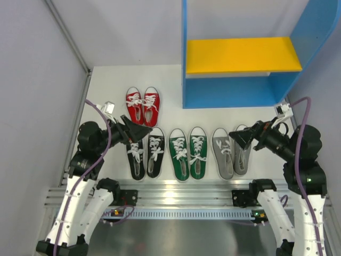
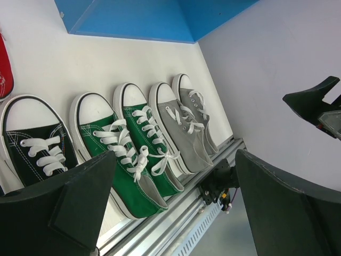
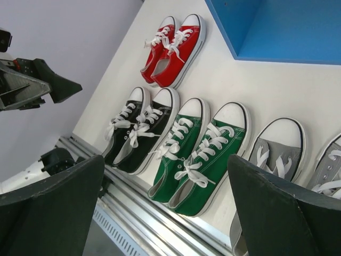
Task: Place and organize the shoes onto the shoe shelf
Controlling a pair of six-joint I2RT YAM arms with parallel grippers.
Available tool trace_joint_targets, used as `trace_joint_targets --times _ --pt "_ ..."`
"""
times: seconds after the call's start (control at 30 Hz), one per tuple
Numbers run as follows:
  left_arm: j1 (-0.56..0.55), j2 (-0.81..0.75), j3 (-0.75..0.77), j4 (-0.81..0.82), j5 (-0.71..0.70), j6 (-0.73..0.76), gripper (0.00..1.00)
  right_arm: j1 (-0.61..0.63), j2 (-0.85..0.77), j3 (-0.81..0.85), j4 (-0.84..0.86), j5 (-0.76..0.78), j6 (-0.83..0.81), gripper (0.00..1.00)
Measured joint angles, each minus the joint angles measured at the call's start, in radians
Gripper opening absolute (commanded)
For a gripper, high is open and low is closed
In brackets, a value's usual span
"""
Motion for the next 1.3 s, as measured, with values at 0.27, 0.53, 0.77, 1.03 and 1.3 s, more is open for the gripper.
trace_joint_targets --times 0.27,0.53,0.77,1.03,1.3 --pt "0.000 0.000 0.000 0.000 0.001 0.000 0.99 0.000 -0.001 -0.001 0.000 -0.003 0.003 0.99" --pt "0.000 0.006 -0.028 0.002 0.008 0.018 0.99 0.000 0.037 -0.007 -0.108 0.197 -0.048 0.98" --pt "0.000 0.074 -0.118 -0.010 -0.005 0.019 0.98 0.085 0.115 -0.072 -0.292 0.483 -0.021 0.97" --pt "0.000 0.078 -0.132 -0.009 -0.011 0.018 0.99 0.351 0.222 -0.145 -0.354 0.736 0.136 0.98" --pt "0.000 0.062 -0.143 -0.010 -0.016 0.019 0.99 0.767 0.471 -0.139 -0.372 1.004 0.377 0.99"
